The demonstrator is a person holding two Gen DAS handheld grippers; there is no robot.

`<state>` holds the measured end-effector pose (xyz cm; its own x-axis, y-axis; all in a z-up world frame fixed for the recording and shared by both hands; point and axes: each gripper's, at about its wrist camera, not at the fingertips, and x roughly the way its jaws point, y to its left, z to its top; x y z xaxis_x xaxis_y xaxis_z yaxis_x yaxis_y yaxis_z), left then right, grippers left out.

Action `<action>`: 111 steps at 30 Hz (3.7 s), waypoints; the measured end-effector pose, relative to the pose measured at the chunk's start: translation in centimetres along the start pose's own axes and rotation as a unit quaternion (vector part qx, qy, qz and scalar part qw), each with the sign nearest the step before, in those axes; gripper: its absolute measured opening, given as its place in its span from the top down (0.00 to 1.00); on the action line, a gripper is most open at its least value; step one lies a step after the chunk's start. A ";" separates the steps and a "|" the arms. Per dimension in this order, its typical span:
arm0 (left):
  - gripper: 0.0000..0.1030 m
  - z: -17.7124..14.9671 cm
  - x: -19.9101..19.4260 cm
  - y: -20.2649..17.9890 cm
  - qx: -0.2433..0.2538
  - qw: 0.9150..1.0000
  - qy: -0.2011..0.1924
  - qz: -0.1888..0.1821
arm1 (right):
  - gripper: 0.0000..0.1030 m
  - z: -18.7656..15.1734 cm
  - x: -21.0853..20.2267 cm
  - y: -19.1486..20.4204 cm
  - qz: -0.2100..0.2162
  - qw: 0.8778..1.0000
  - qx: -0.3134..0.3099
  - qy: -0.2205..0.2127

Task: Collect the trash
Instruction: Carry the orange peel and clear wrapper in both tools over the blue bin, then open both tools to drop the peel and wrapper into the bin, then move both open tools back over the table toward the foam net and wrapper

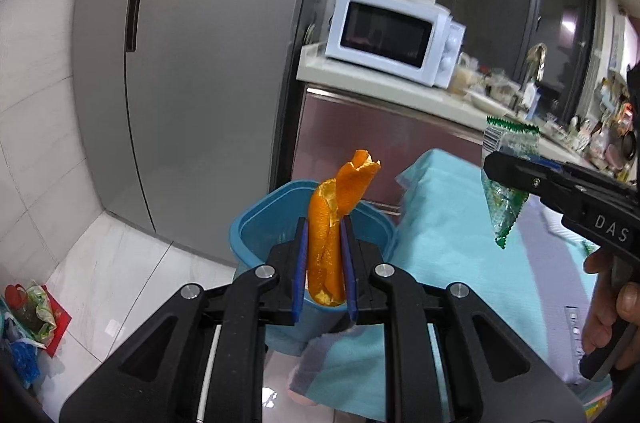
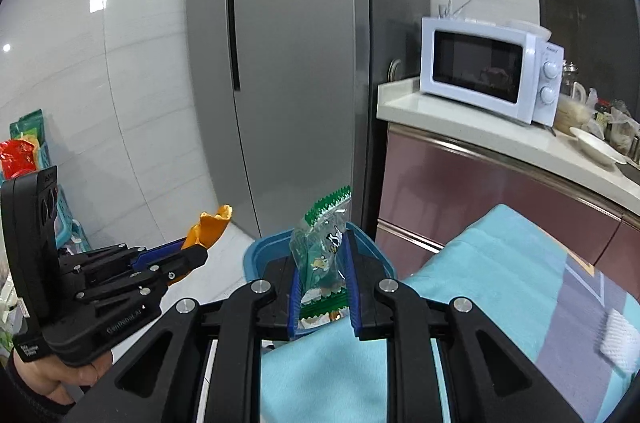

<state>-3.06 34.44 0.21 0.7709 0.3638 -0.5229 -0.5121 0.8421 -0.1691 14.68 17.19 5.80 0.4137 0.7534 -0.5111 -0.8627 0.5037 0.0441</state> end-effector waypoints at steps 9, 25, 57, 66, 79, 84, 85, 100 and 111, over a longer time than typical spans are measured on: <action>0.85 1.3 8.4 -1.3 0.016 0.999 0.039 0.018 | 0.83 1.0 6.0 -1.4 0.004 0.999 0.009 0.048; 0.85 0.7 19.5 -2.6 0.044 0.991 0.116 0.041 | 0.83 -0.6 15.8 -3.7 0.013 0.986 0.034 0.165; 0.49 0.5 22.5 -2.1 0.059 0.986 0.139 0.076 | 0.66 -0.6 19.0 -5.9 0.011 0.976 0.068 0.207; 0.10 1.2 17.2 -3.6 0.064 0.991 0.099 0.068 | 0.37 0.2 12.6 -6.0 0.005 0.988 0.071 0.136; 0.06 -0.2 4.8 -7.8 0.063 0.997 0.026 0.028 | 0.13 -3.6 -1.9 -7.2 -0.027 0.995 0.096 0.024; 0.06 -2.0 -0.2 -10.9 0.068 0.998 -0.003 -0.001 | 0.07 -6.8 -7.5 -8.0 -0.047 0.993 0.109 -0.008; 0.06 -2.5 -1.1 -11.8 0.074 0.997 -0.006 -0.011 | 0.07 -7.4 -8.2 -8.1 -0.051 0.992 0.112 -0.010; 0.06 -8.9 -10.3 -17.9 0.090 0.994 -0.038 -0.054 | 0.07 -16.0 -19.6 -7.6 -0.139 0.981 0.122 -0.051; 0.06 -10.4 -11.6 -23.1 0.132 0.983 -0.041 -0.120 | 0.07 -20.6 -26.1 -9.9 -0.280 0.943 0.166 -0.064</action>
<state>-4.12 6.65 1.47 0.8913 0.1632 -0.4230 -0.2034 0.9777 -0.0513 6.41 -16.14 1.00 0.8271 0.3643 -0.4281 -0.3689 0.9264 0.0756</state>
